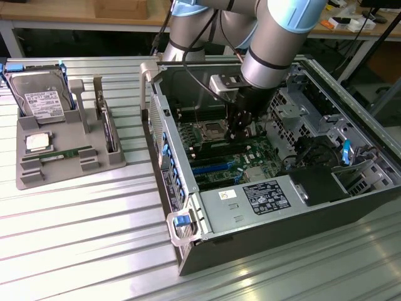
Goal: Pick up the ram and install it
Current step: 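Insert the ram into the slot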
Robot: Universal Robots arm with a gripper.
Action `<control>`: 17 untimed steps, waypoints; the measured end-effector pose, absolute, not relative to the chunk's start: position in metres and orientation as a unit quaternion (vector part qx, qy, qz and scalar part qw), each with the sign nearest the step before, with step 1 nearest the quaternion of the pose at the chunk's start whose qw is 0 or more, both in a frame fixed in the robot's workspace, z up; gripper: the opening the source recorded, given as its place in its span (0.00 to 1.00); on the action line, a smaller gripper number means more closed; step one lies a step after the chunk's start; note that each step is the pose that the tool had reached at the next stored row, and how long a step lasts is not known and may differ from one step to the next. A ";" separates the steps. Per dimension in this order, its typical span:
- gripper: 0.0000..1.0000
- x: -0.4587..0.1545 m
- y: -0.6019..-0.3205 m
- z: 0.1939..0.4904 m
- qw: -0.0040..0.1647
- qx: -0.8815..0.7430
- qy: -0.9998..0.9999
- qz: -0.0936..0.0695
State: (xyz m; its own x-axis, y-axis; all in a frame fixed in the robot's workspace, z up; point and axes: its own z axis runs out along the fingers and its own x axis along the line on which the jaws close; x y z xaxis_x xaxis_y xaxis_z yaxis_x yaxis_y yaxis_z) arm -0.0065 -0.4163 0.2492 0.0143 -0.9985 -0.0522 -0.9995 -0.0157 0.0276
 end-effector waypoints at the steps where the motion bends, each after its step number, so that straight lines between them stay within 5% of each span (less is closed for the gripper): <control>1: 0.12 -0.009 -0.417 0.249 0.008 -0.711 0.702 0.028; 17: 0.12 -0.014 -0.421 0.239 0.007 -0.708 0.705 0.027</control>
